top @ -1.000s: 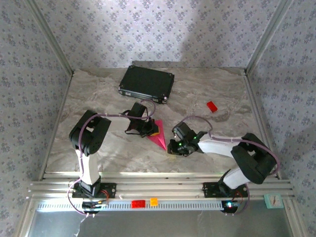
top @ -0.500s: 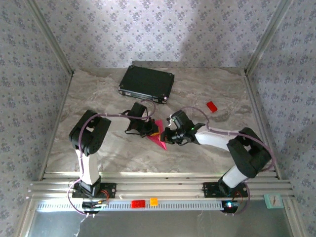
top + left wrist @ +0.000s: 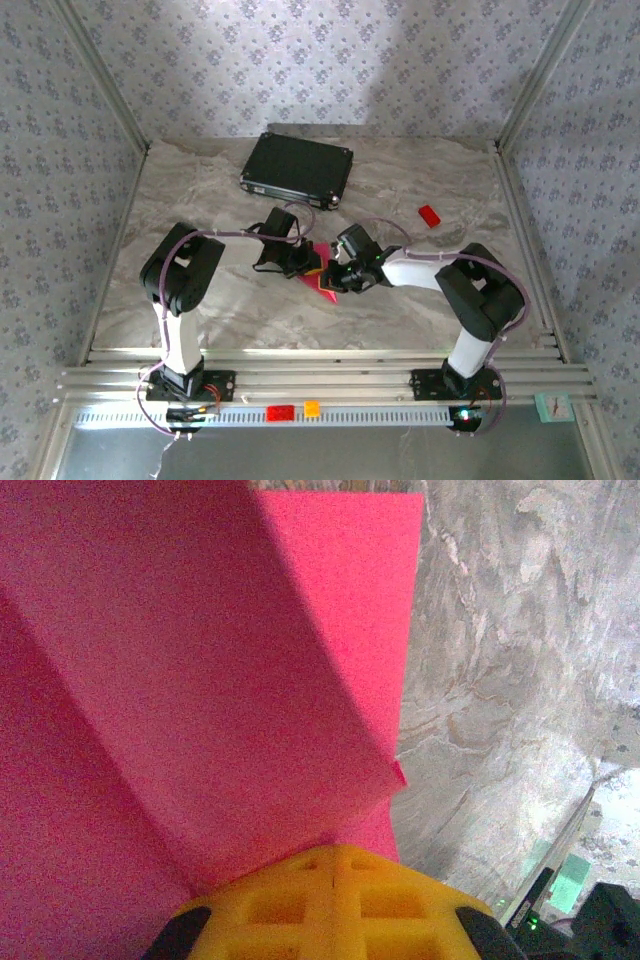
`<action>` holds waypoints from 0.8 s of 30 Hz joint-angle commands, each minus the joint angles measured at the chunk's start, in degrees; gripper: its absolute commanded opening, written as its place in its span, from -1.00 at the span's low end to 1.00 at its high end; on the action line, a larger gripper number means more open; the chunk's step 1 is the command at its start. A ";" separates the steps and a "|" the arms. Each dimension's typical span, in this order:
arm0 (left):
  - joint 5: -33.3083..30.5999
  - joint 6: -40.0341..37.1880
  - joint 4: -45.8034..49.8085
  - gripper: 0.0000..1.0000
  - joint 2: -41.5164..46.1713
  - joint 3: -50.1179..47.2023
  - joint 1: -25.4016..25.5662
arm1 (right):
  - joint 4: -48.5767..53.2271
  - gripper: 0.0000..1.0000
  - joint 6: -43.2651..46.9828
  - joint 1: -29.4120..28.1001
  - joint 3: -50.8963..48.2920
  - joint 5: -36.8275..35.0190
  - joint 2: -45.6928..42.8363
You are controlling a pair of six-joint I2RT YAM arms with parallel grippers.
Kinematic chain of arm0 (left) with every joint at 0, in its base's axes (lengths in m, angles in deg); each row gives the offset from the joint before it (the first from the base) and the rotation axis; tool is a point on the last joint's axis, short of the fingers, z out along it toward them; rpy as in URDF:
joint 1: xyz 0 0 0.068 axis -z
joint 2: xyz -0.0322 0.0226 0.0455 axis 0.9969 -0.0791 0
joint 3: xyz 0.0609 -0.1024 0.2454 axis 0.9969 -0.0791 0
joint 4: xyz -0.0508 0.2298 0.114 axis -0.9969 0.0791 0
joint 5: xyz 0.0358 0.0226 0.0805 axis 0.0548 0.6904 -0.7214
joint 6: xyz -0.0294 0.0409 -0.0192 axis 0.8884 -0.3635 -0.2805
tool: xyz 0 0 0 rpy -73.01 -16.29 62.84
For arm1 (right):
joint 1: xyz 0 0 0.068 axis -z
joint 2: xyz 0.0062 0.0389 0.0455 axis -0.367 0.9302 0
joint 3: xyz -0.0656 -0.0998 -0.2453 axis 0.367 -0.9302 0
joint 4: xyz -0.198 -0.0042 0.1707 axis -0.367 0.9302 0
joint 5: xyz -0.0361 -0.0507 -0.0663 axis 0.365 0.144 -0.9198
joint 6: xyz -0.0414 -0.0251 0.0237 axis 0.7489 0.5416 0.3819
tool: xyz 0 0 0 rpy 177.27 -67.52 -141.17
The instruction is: Fold a paper plane with a square sheet of paper (pick it up from the middle)
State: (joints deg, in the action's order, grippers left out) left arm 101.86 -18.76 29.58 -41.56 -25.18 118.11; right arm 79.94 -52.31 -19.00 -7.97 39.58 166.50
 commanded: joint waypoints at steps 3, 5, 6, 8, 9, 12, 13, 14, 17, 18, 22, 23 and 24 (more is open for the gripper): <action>-2.70 -1.31 3.06 -0.89 -2.21 -0.50 0.04 | -1.02 -1.00 -1.77 -0.34 -6.85 -0.60 0.10; -2.78 -1.38 3.25 -0.89 -2.30 -0.50 0.01 | -2.89 -1.00 -2.90 -0.46 -9.35 -0.51 -0.51; -2.78 -1.41 3.26 -0.89 -2.29 -0.55 -0.03 | -3.56 -1.00 -3.24 -0.59 -10.60 -0.66 -0.86; -2.96 -1.42 3.26 -0.89 -2.19 -0.67 0.03 | -5.06 -1.00 -4.17 -0.74 -12.86 -0.60 -1.67; -2.96 -1.42 3.26 -0.89 -2.19 -0.68 -0.02 | -5.54 -1.00 -4.50 -0.93 -13.80 -0.60 -2.08; -3.14 -1.36 3.39 -0.89 -2.19 -0.69 -0.02 | -6.73 -1.00 -4.93 -1.67 -15.83 -0.48 -3.64; -3.22 -1.38 3.35 -0.89 -2.17 -0.68 -0.02 | -6.72 -1.00 -4.89 -1.90 -16.21 -0.58 -4.05; -3.25 -1.34 3.34 -0.89 -2.20 -0.68 0.01 | -6.56 -1.00 -4.80 -2.19 -16.60 -0.65 -4.68; -3.38 -1.26 3.43 -0.89 -2.18 -0.69 0.03 | -5.81 -1.00 -4.84 -2.75 -18.26 -1.64 -6.43; -3.36 -1.10 3.43 -0.89 -2.13 -0.81 -0.02 | -5.30 -1.00 -4.82 -2.75 -19.00 -1.78 -7.09; -3.33 -1.14 3.43 -0.89 -1.86 -0.86 -0.03 | -5.24 -0.99 -4.67 -3.06 -21.83 -1.66 -10.77; -3.36 -1.15 3.50 -0.89 -1.84 -0.87 0.00 | -4.94 -0.99 -4.58 -3.20 -22.26 -1.49 -11.96; -3.35 -1.20 3.52 -0.89 -1.92 -0.86 -0.02 | -4.74 -1.00 -4.58 -3.24 -22.88 -1.49 -13.02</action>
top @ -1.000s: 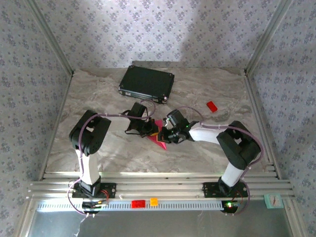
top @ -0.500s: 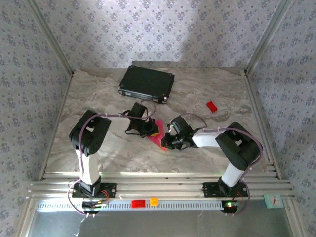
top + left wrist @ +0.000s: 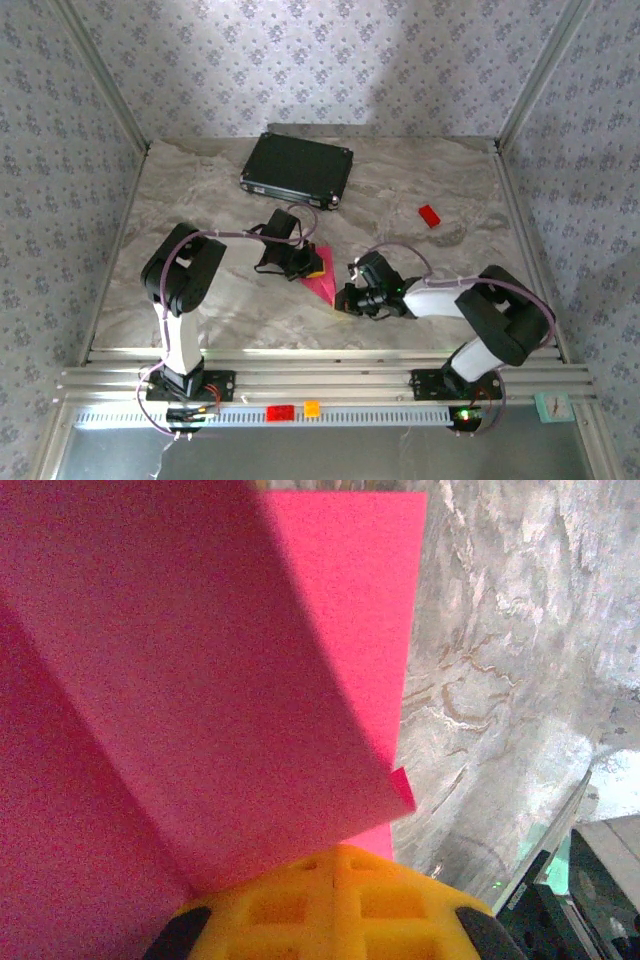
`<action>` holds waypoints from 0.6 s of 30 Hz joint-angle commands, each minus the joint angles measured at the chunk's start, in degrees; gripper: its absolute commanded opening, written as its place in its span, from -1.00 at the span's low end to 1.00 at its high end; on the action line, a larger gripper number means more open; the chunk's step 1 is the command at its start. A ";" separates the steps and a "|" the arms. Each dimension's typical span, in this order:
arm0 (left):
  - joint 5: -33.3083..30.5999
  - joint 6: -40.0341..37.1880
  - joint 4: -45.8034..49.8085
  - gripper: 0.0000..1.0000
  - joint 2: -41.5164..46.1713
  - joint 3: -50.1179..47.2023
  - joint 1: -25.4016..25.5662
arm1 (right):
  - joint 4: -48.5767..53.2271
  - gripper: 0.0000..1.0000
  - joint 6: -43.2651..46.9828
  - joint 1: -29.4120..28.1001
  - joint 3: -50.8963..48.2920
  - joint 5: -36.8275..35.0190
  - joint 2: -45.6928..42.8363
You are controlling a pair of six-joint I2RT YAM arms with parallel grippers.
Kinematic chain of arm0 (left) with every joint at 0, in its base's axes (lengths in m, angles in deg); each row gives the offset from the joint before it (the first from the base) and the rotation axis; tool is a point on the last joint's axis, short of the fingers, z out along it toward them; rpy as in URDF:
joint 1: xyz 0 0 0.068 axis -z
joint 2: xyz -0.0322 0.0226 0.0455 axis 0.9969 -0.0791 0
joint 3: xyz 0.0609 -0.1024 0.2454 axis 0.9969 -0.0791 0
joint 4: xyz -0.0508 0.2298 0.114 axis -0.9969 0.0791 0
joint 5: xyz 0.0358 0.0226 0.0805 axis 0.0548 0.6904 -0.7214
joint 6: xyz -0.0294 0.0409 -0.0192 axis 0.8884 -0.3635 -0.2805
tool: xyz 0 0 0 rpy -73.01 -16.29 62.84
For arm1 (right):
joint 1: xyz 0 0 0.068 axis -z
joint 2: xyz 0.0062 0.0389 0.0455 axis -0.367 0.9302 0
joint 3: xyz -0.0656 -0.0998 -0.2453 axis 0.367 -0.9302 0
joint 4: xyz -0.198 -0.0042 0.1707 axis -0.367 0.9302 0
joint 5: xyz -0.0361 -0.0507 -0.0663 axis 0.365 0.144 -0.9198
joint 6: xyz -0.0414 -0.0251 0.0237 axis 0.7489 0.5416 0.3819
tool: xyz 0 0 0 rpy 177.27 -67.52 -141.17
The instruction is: Fold a paper plane with a square sheet of paper (pick it up from the middle)
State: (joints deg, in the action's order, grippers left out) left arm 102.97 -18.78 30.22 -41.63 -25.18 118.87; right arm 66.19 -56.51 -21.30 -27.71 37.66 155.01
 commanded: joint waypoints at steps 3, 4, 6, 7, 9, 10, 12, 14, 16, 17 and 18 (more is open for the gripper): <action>-4.41 -1.00 2.63 -0.89 -1.90 -0.86 -0.76 | 9.44 -1.00 -0.32 -0.56 -4.46 0.88 -3.99; -4.34 -0.95 2.54 -0.89 -1.86 -0.86 -0.68 | 9.76 -1.00 -0.42 -0.28 -4.54 1.02 -4.61; -4.22 -0.89 2.53 -0.89 -1.86 -0.86 -0.58 | 10.34 -0.99 -0.57 -0.12 -3.54 1.23 -6.44; -4.09 -0.96 2.54 -0.89 -1.73 -0.82 -0.60 | 10.89 -0.99 -0.72 -0.08 -2.49 1.17 -7.61; -4.03 -1.12 2.71 -0.89 -1.78 -0.76 -0.49 | 11.84 -1.00 -0.82 -0.02 -0.36 0.81 -9.20; -4.13 -1.08 2.71 -0.89 -1.78 -0.81 -0.52 | 12.27 -1.00 -0.73 0.11 1.07 0.74 -9.44; -4.08 -0.99 2.55 -0.89 -1.86 -0.77 -0.45 | 12.76 -1.00 -0.32 0.71 3.99 0.78 -8.14; -3.99 -0.79 2.23 -0.89 -1.99 -0.77 -0.43 | 13.25 -1.00 -0.08 1.71 7.19 1.09 -5.04; -3.88 -0.76 2.18 -0.89 -2.03 -0.68 -0.28 | 12.59 -1.00 -0.28 2.40 10.24 1.05 -1.10; -3.90 -0.79 2.18 -0.89 -2.04 -0.66 -0.25 | 12.03 -1.00 -0.30 2.67 11.57 1.13 0.66; -3.90 -0.79 2.20 -0.89 -2.04 -0.62 -0.22 | 11.29 -1.00 -0.18 2.75 13.13 1.38 2.71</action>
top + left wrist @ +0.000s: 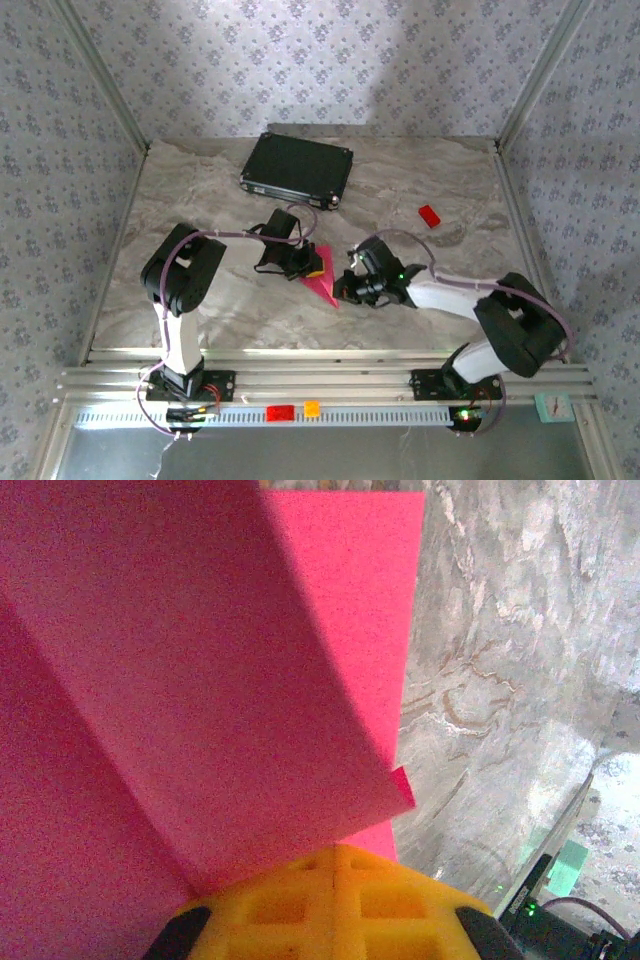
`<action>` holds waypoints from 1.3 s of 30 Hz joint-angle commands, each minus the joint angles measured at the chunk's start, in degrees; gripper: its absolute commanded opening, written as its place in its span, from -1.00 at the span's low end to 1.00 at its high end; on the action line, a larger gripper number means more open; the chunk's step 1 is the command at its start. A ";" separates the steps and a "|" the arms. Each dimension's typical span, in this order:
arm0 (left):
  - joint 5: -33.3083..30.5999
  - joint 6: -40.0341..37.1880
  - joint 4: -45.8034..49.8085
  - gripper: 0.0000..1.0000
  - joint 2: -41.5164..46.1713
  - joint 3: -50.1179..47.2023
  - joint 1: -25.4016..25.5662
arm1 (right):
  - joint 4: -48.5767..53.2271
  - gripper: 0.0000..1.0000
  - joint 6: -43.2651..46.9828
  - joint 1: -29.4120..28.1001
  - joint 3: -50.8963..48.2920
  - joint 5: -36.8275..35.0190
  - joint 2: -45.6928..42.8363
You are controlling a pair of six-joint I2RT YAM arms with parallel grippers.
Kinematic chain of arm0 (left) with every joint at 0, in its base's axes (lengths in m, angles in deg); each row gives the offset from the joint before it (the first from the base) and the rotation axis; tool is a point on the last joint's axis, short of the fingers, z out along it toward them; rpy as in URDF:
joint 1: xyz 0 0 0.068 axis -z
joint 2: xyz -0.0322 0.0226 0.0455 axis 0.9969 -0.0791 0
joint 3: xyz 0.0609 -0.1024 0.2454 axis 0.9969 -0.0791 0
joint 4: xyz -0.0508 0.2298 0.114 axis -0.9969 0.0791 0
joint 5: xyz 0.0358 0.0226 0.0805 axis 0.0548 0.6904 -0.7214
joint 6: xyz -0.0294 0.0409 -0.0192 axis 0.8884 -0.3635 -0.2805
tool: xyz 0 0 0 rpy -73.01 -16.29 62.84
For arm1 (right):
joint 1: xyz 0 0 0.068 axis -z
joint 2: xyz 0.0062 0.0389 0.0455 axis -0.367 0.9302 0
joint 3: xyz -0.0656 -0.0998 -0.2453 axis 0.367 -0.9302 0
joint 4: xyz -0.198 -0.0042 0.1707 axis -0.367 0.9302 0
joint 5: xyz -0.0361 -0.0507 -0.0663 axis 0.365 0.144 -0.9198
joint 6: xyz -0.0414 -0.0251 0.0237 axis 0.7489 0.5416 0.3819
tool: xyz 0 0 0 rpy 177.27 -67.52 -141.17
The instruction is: Fold a paper plane with a square sheet of paper (pick it up from the middle)
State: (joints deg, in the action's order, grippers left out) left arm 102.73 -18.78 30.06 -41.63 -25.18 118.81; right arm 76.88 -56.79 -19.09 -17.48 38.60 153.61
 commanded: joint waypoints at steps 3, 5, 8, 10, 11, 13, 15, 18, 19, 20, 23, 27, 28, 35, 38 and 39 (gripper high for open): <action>-3.49 -0.79 2.34 -0.89 -2.05 -0.50 -0.20 | 0.47 -1.00 0.77 0.48 7.37 1.36 8.96; -3.47 -0.95 2.34 -0.89 -1.91 -0.50 -0.15 | 0.46 -1.00 0.85 0.46 9.03 1.22 11.34; -3.48 -1.06 2.30 -0.89 -2.17 -0.55 -0.19 | 0.25 -1.00 1.09 1.16 10.10 1.20 14.35; -3.31 -1.12 2.07 -0.89 -2.38 -0.65 -0.16 | 1.47 -1.00 1.54 1.80 9.90 0.92 15.68; -3.23 -1.14 2.07 -0.89 -2.40 -0.72 -0.16 | 1.54 -1.00 1.82 1.87 9.07 0.96 15.75; -3.31 -1.14 1.99 -0.89 -2.31 -0.79 -0.13 | 0.75 -1.00 1.40 1.91 5.73 0.47 15.58; -3.31 -1.10 1.90 -0.89 -2.30 -0.70 -0.16 | -2.40 -1.00 0.30 1.82 1.66 1.38 15.80; -3.15 -1.07 1.81 -0.89 -2.23 -0.51 -0.16 | -7.35 -1.00 -1.66 1.71 -3.61 3.08 16.87; -2.90 -1.09 1.76 -0.89 -2.15 -0.34 -0.18 | -8.47 -1.00 -2.11 1.52 -4.80 3.12 17.04; -2.72 -1.08 1.70 -0.89 -1.99 -0.08 -0.20 | -9.12 -1.00 -2.37 1.45 -5.58 3.15 17.05; -1.96 -1.31 2.15 -0.86 -0.90 1.26 -0.16 | -9.39 -1.00 -2.26 0.93 -6.53 3.64 16.72; -1.30 -2.07 3.33 -0.75 1.91 2.97 -0.07 | -8.55 -1.00 -1.86 0.55 -6.58 3.82 16.12; -1.29 -2.38 3.85 -0.73 2.70 3.21 -0.01 | -8.50 -1.00 -1.86 0.54 -6.73 3.81 15.81; -2.23 -4.78 6.87 -0.76 5.51 2.46 1.31 | -5.72 -1.00 -1.28 1.20 -6.68 3.56 14.84; -1.97 -5.45 7.21 -0.80 5.47 1.79 2.84 | -5.52 -1.00 -1.25 1.65 -6.97 3.62 14.75; -2.29 -5.55 7.38 -0.81 5.14 1.64 3.28 | -5.60 -1.00 -1.29 1.76 -7.04 3.61 14.72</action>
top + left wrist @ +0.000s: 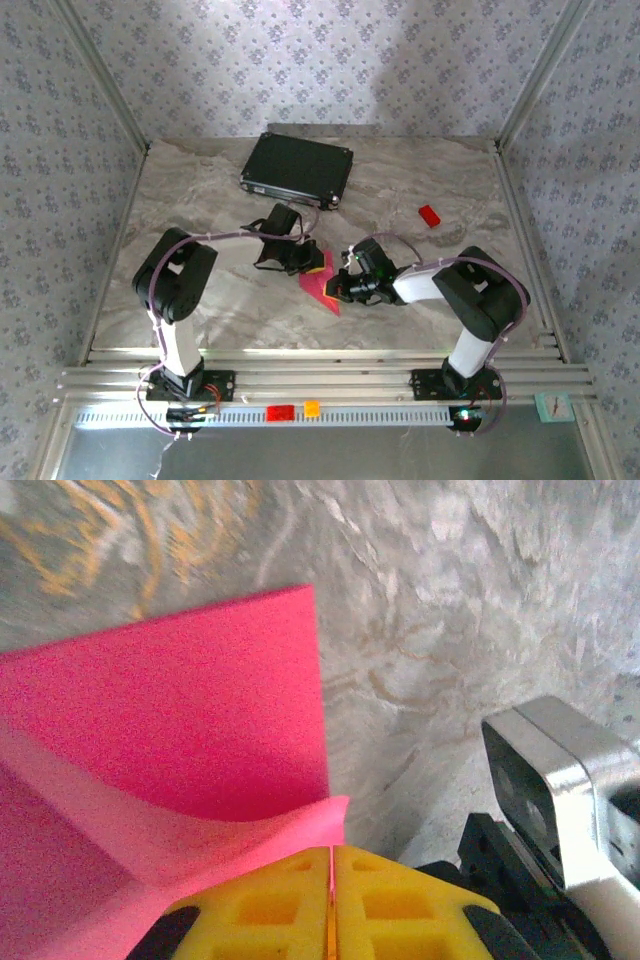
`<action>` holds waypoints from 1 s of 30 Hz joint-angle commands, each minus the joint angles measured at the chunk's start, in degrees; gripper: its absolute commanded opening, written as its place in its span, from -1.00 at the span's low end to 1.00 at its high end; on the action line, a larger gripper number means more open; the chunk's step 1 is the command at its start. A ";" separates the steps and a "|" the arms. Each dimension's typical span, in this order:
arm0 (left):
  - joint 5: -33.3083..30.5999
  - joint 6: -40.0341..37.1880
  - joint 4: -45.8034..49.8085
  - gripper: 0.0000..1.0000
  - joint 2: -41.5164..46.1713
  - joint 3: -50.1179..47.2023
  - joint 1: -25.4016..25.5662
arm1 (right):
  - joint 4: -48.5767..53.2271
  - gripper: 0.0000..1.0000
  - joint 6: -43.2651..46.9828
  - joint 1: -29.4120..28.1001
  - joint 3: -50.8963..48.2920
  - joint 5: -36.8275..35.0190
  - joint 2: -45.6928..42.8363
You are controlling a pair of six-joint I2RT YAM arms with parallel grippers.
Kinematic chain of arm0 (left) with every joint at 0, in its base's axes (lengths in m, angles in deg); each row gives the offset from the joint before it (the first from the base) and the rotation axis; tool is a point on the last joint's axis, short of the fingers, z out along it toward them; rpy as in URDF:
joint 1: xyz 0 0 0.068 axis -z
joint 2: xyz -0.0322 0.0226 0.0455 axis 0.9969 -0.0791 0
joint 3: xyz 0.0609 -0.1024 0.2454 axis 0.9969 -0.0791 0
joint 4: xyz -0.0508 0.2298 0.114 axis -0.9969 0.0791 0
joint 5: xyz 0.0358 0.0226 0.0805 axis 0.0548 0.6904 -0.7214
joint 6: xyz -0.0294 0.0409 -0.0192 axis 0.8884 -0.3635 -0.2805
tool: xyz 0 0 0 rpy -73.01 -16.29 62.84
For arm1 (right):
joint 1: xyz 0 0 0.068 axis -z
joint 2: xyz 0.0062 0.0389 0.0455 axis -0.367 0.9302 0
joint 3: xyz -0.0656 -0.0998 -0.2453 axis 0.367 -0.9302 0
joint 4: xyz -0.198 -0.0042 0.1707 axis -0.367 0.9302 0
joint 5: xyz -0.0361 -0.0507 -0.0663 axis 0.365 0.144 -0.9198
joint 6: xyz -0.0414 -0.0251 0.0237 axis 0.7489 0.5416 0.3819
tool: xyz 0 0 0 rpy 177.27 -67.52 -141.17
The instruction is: Fold a paper plane with a square sheet of paper (pick it up from the middle)
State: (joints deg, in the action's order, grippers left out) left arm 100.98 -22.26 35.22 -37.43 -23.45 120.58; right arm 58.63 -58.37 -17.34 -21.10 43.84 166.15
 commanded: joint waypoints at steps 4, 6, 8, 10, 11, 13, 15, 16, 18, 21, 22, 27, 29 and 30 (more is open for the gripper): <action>-2.49 -1.61 2.23 -0.85 -1.74 -0.54 1.57 | 12.64 -1.00 0.25 0.35 -3.49 -1.78 2.44; -3.59 -1.86 2.14 -0.85 -2.63 -0.58 1.32 | 12.53 -1.00 0.28 0.50 -3.50 -1.69 2.51; -3.93 -2.07 1.93 -0.86 -3.45 -0.41 0.59 | 12.55 -1.00 0.27 0.47 -3.67 -1.86 2.71; -4.00 -2.49 1.31 -0.86 -4.10 -0.36 -0.49 | 12.64 -1.00 0.25 0.48 -3.89 -1.92 2.81; -3.97 -2.72 1.02 -0.86 -4.41 -0.28 -1.10 | 12.56 -1.00 0.29 0.53 -4.02 -2.00 2.86; -3.47 -3.45 0.78 -0.86 -5.01 0.31 -2.34 | 12.56 -1.00 0.24 0.64 -4.29 -2.09 3.01; -3.43 -4.50 0.91 -0.85 -5.32 0.91 -3.38 | 12.41 -1.00 0.27 0.56 -4.56 -2.11 2.99; -3.49 -5.24 1.14 -0.85 -5.47 1.36 -3.80 | 12.34 -1.00 0.17 0.52 -4.75 -2.22 3.08; -3.41 -6.42 1.77 -0.84 -6.01 2.29 -4.63 | 12.12 -1.00 0.15 0.56 -4.98 -2.18 3.03; -3.32 -7.89 2.82 -0.84 -6.61 3.70 -5.66 | 11.85 -1.00 -0.02 0.64 -5.17 -2.13 3.13; -3.40 -8.36 3.23 -0.83 -6.68 4.11 -6.07 | 11.78 -1.00 -0.01 0.56 -5.17 -2.09 3.14; -3.41 -9.16 4.28 -0.83 -6.10 5.06 -7.49 | 11.77 -1.00 -0.11 0.61 -5.36 -2.21 3.20; -2.31 -8.97 4.74 -0.83 -4.56 5.10 -7.59 | 11.90 -1.00 -0.06 0.55 -5.30 -2.13 3.06; -1.73 -8.63 4.69 -0.84 -3.19 4.94 -7.43 | 11.94 -1.00 -0.04 0.61 -5.19 -2.13 3.01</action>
State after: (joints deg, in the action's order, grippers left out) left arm 100.78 -29.56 38.30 -43.01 -19.58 113.69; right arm 56.97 -58.37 -16.84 -22.22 44.81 166.15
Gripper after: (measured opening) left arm 0.083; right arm 0.061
